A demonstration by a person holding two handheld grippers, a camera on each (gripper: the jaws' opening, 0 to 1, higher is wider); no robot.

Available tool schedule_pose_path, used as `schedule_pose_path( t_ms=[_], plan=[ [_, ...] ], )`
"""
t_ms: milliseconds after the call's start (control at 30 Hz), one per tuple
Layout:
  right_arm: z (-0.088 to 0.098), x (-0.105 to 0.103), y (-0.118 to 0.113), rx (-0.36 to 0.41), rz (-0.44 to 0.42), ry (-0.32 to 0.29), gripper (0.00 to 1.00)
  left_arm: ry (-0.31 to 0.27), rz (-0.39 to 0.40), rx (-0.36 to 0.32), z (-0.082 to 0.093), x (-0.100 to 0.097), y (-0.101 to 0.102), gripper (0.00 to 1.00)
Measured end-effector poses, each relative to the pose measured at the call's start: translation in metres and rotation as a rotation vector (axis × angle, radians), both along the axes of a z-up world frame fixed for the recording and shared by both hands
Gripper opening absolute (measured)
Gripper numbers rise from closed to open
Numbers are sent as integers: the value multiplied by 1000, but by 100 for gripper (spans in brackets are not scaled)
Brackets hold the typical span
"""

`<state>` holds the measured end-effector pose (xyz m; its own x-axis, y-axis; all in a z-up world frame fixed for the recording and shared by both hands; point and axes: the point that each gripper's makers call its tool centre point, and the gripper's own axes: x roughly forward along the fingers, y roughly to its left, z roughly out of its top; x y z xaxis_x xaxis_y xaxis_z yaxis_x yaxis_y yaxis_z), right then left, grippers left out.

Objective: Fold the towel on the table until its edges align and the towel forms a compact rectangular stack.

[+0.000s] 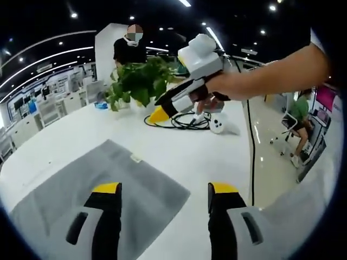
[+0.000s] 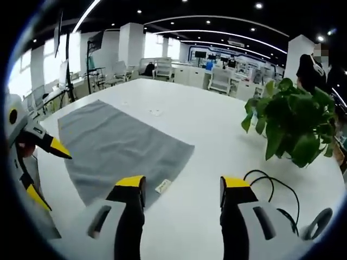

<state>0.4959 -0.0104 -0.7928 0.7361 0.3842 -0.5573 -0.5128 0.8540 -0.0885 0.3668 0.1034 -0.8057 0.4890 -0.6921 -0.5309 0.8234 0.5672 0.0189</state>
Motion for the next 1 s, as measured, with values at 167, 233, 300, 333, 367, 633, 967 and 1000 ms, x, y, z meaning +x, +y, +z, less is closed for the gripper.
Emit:
schedule_pose_path(
  t_ms=[167,233,300,333,367,633,967,1000],
  plan=[
    [-12,8,0,34,-6,35,52,27,5,14,-12,-1,-6,63],
    [-17,12,0,46,-10,48,51,38,0,26,-19,-2,-9,62],
    [-21,15,0,60,-16,59,51,42,-6,38,-24,-2,-11,60],
    [-23,18,0,65,-18,64,50,45,-5,43,-27,-1,-12,59],
    [-24,19,-1,65,-18,65,50,51,-2,46,-29,-1,-12,58],
    [-44,33,-4,56,-27,90,44,132,-32,76,-57,-9,-32,47],
    [-56,42,0,104,-49,104,41,168,-40,100,-77,-5,-44,42],
    [-57,43,1,105,-48,104,41,173,-37,100,-78,-4,-44,41]
  ],
)
